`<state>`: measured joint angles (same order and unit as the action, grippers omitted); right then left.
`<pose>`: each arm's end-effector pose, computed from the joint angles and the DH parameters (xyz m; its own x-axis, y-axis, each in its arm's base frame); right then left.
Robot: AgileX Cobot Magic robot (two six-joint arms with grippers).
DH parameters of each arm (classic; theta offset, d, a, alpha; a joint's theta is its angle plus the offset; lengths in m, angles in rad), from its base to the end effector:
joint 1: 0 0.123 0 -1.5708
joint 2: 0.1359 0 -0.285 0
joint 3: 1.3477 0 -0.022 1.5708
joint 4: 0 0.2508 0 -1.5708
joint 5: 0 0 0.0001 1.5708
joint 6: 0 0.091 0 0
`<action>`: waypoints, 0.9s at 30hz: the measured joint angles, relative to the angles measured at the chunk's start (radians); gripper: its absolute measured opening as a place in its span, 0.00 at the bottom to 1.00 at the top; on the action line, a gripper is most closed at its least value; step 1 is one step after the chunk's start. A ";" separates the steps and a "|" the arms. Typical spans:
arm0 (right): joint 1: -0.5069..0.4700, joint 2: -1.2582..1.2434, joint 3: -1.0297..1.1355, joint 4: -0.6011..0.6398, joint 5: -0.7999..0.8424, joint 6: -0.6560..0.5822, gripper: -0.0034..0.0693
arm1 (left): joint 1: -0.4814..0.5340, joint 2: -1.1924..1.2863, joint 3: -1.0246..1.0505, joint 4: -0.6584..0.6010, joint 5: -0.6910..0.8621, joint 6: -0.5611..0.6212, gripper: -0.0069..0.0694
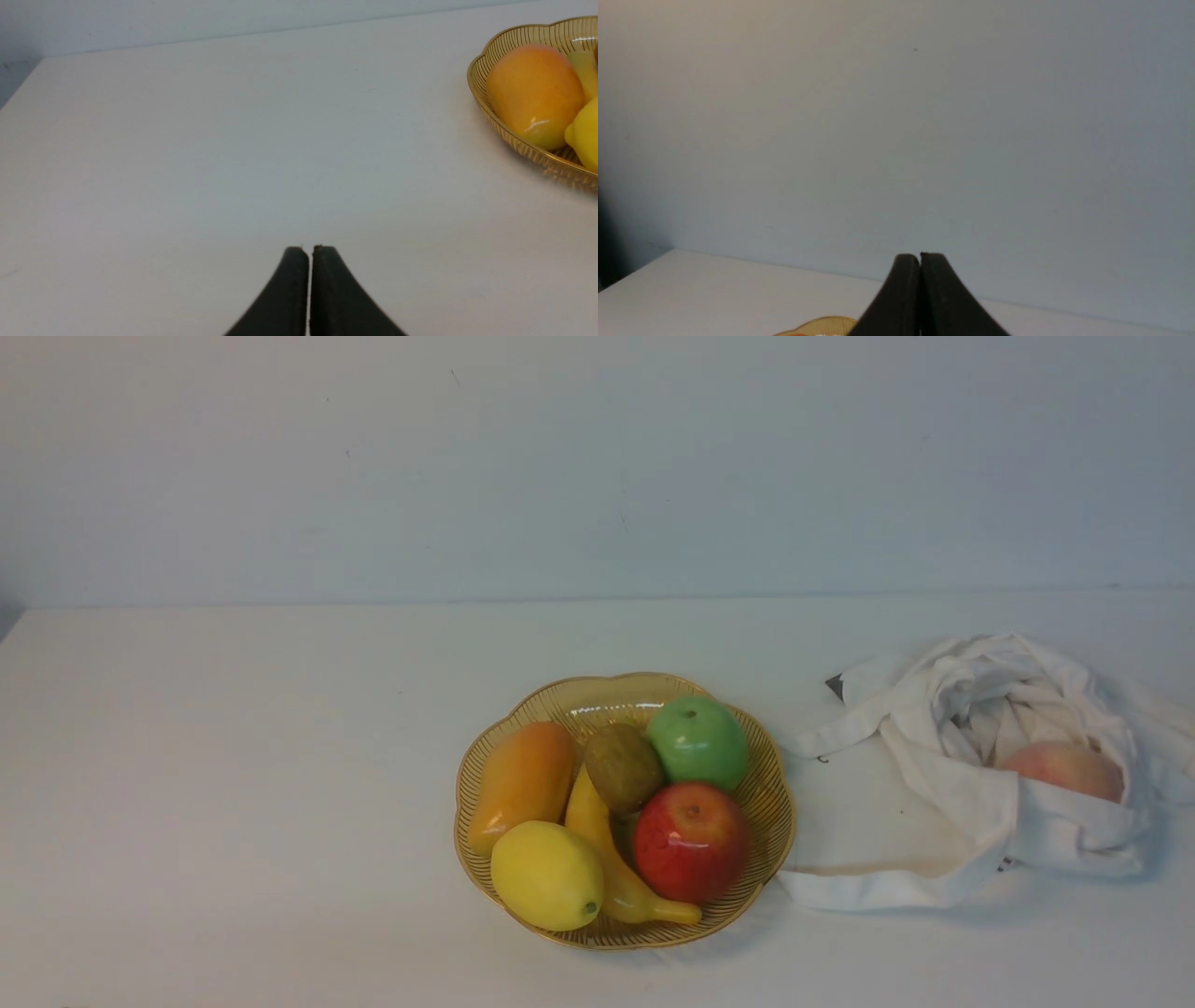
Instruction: Take the fruit out of the cloth bag on the white table and place them on a plate.
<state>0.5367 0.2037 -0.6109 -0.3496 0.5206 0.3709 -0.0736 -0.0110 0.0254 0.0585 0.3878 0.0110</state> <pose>0.0348 0.0026 0.3562 -0.0228 0.0604 -0.9979 -0.3567 0.9320 0.0646 0.0522 -0.0018 0.1705 -0.3043 0.0877 -0.9485 0.0725 0.9950 0.0687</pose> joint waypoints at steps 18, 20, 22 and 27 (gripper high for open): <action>-0.192 -0.081 0.106 0.286 -0.116 -0.356 0.03 | 0.000 0.000 0.000 0.000 0.000 0.000 0.08; -0.268 -0.104 0.167 0.288 -0.116 -0.356 0.03 | 0.000 0.000 0.000 0.000 0.000 0.000 0.08; -0.383 -0.135 0.280 0.288 -0.116 -0.356 0.03 | 0.000 0.000 0.000 0.000 0.000 0.000 0.08; -0.492 -0.201 0.508 0.288 -0.116 -0.353 0.03 | 0.000 0.000 0.000 0.000 0.000 0.000 0.08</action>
<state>0.0445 0.0028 -0.1033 -0.0617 0.4042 0.0176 -0.0736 -0.0110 0.0254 0.0585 0.3878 0.0110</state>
